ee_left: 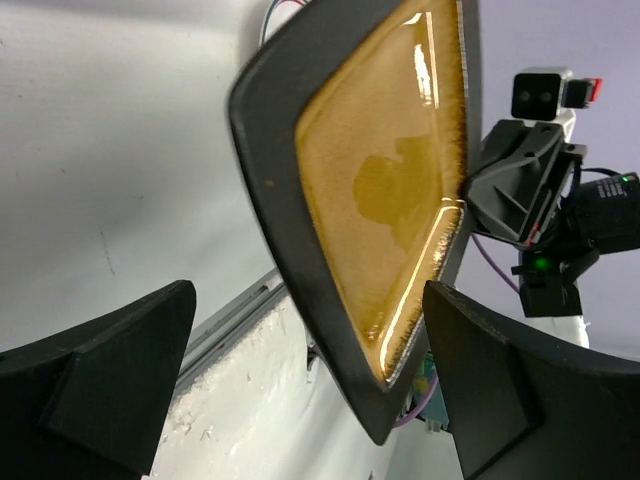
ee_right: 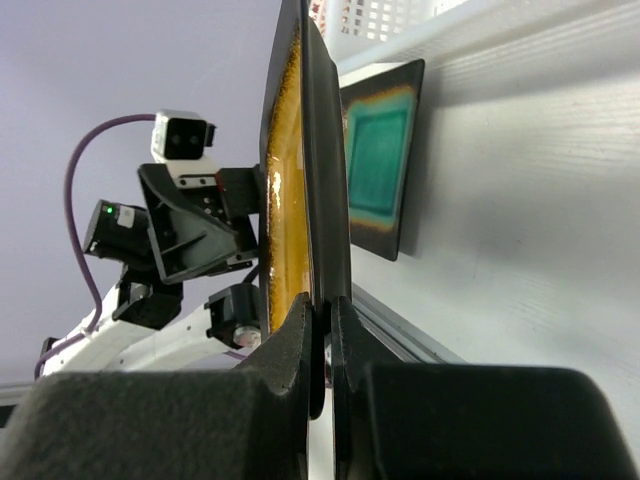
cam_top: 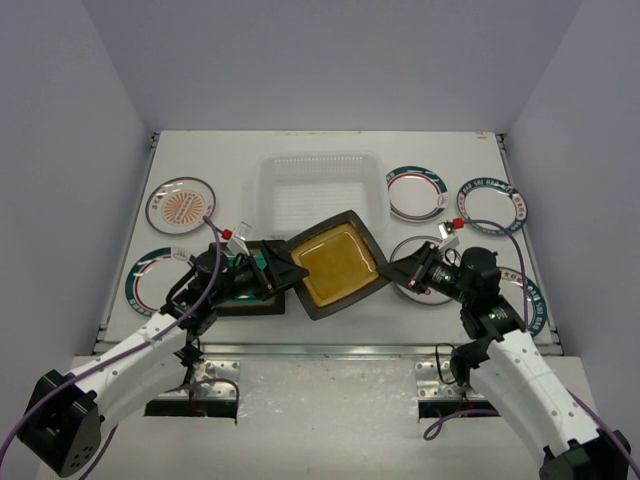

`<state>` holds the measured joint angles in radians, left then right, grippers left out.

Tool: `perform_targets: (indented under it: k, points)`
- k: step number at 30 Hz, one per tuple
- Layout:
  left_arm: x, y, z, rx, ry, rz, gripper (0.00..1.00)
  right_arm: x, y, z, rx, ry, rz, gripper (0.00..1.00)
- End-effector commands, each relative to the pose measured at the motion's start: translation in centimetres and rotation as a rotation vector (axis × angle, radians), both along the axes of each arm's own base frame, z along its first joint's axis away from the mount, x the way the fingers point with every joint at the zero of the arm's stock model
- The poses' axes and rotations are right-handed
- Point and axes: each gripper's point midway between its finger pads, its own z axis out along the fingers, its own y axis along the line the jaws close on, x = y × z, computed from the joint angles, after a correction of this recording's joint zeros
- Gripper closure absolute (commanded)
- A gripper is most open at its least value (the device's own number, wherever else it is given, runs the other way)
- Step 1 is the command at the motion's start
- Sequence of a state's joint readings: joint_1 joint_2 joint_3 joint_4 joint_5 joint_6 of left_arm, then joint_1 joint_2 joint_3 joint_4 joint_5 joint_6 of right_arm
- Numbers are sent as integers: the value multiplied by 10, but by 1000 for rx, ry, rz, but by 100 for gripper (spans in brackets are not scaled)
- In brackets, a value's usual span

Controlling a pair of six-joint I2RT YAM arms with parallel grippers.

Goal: Place the plates into the plastic bin on the countertop

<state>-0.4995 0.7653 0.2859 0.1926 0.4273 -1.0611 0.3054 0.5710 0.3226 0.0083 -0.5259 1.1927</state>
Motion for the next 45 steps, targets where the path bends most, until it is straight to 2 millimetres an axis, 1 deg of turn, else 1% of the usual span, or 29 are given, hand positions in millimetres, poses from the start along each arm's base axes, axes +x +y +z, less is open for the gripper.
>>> perform_targets:
  k: [1,2,4,5,8,10,11,13,15,16,19,21,22,24,25,26,27,28,31,32,34,35,36,37,39,41,43,44,45]
  points:
    - [18,-7,44,-75,-114,57,6,3,8,93,121,-277,39,100]
    - [19,-6,46,-76,-117,65,11,3,8,95,124,-281,44,100]
    - [23,-5,54,-93,-141,85,36,1,11,97,141,-283,68,100]
    - [24,-6,58,-104,-152,86,44,0,12,97,151,-281,76,100]
    - [26,-10,66,-135,-166,76,50,-2,14,95,174,-272,90,100]
    - [26,-14,68,-147,-164,63,50,-2,14,95,182,-267,93,100]
    - [26,-18,68,-151,-163,50,57,-2,14,96,185,-268,93,100]
    - [26,-25,71,-158,-170,29,77,-3,14,97,191,-268,95,100]
    - [26,-30,74,-161,-178,12,94,-3,15,99,189,-268,96,100]
    - [26,-31,77,-164,-184,8,100,-4,15,100,187,-270,99,100]
    - [28,-30,85,-156,-204,17,100,-2,13,95,163,-266,83,100]
    - [35,-26,95,-120,-230,56,100,1,11,86,135,-248,67,100]
    - [39,-24,106,-121,-251,76,100,2,11,81,125,-234,61,95]
    - [49,-22,115,-77,-253,102,100,5,9,66,86,-209,46,65]
    - [53,-22,127,-77,-264,110,100,7,7,59,64,-194,32,54]
    - [56,-22,133,-75,-268,116,100,9,5,53,47,-184,18,45]
    - [61,-23,135,-72,-262,115,100,10,4,44,26,-154,7,28]
    - [68,-21,142,-74,-265,128,100,13,0,37,-3,-141,-15,23]
    - [91,-13,160,-65,-283,146,100,20,-9,28,-83,-140,-70,4]
    - [97,-8,168,-66,-292,154,100,21,-14,19,-122,-115,-90,1]
    - [110,-4,167,-69,-282,137,100,22,-22,9,-182,-80,-121,1]
    - [115,-1,169,-62,-293,138,100,24,-26,6,-203,-73,-136,1]
    - [126,4,174,-32,-301,153,100,24,-31,3,-228,-56,-154,1]
    - [143,8,172,34,-299,162,100,24,-37,2,-263,-42,-178,1]
    - [177,13,160,196,-306,157,100,24,-50,4,-330,-48,-228,1]
    - [202,15,175,257,-335,139,100,18,-56,7,-371,-58,-224,1]
    - [224,9,155,317,-312,91,100,16,-58,17,-387,-87,-220,1]
    - [235,3,160,334,-315,42,100,10,-60,18,-415,-81,-207,1]
    - [251,-5,141,365,-288,-15,100,6,-63,24,-443,-97,-190,1]
